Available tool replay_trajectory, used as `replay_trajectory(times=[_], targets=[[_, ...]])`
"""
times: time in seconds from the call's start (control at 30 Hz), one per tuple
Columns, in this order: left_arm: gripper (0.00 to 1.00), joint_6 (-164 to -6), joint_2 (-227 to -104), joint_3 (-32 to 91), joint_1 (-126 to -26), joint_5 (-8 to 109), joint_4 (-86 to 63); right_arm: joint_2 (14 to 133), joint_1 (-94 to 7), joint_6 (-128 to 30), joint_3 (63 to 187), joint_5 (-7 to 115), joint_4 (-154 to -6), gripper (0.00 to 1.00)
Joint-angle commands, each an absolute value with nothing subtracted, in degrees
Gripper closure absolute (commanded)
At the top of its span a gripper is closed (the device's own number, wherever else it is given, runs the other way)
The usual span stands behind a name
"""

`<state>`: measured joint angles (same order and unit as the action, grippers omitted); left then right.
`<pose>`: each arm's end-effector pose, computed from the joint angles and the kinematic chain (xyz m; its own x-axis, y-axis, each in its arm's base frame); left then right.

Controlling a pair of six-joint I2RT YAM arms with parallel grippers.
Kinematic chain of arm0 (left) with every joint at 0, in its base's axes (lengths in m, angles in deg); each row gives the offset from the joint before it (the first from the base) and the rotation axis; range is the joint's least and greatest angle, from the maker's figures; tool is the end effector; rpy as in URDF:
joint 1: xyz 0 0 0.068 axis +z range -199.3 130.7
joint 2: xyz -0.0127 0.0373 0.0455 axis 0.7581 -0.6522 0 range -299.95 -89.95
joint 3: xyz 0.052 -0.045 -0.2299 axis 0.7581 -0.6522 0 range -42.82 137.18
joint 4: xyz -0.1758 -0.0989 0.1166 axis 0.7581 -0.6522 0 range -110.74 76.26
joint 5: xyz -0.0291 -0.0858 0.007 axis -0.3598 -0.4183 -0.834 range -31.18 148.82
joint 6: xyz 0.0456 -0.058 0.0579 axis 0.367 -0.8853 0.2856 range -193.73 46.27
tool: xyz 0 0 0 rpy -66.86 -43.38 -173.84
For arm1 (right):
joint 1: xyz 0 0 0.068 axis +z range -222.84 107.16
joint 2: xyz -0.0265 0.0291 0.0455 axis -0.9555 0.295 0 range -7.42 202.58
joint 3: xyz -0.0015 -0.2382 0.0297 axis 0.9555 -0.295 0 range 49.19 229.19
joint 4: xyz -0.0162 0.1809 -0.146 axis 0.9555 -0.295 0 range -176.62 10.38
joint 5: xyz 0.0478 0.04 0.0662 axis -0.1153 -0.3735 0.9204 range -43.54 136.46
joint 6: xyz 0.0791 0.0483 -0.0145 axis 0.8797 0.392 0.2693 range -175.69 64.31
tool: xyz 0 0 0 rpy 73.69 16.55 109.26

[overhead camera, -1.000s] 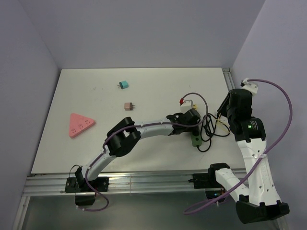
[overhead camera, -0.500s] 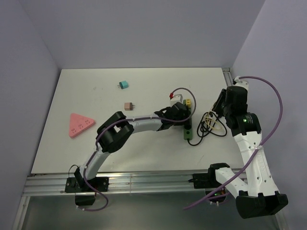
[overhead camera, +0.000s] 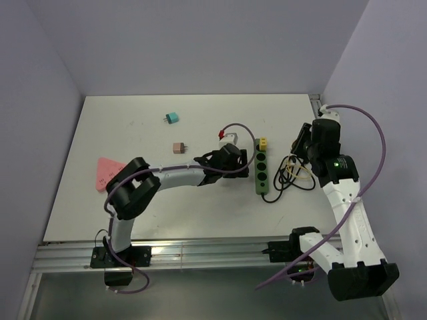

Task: Insert the plug

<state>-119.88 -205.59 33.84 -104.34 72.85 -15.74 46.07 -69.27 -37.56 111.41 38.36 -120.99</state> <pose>0.2699 -0.3503 0.1303 -0.7581 -0.1367 -0.6377 0.2074 0.8765 -0.4344 0.2192 0.0018 0.3050 -0.4940 0.2778 -0.8239 0.2214 0.9565 0.1897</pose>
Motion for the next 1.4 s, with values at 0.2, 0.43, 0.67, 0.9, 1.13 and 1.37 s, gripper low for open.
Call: replay_trajectory(times=[0.2, 0.43, 0.67, 0.9, 1.13, 1.37], targets=[[0.16, -119.61, -183.75, 21.17, -106.69, 64.54, -10.22, 52.77, -69.59, -42.41, 107.81, 52.51, -112.23, 1.0], [0.16, -121.18, -164.5, 10.81, -106.69, 63.49, -10.66, 61.13, -69.59, -45.49, 107.12, 52.61, -110.04, 1.0], [0.17, -123.21, -149.47, 5.52, -106.78, 60.85, -11.27, 66.93, -68.02, -45.14, 106.94, 54.63, -107.93, 1.0], [0.17, -125.93, -139.36, 2.71, -106.95, 57.78, -11.02, 73.34, -64.58, -45.67, 108.16, 51.21, -107.31, 1.0], [0.18, -127.34, -136.1, 1.47, -107.48, 56.45, -10.05, 76.16, -62.47, -46.81, 109.66, 47.52, -104.85, 1.0], [0.19, -128.31, -137.58, 0.68, -108.09, 55.31, -7.68, 78.71, -61.95, -47.25, 110.27, 46.55, -103.79, 1.0]])
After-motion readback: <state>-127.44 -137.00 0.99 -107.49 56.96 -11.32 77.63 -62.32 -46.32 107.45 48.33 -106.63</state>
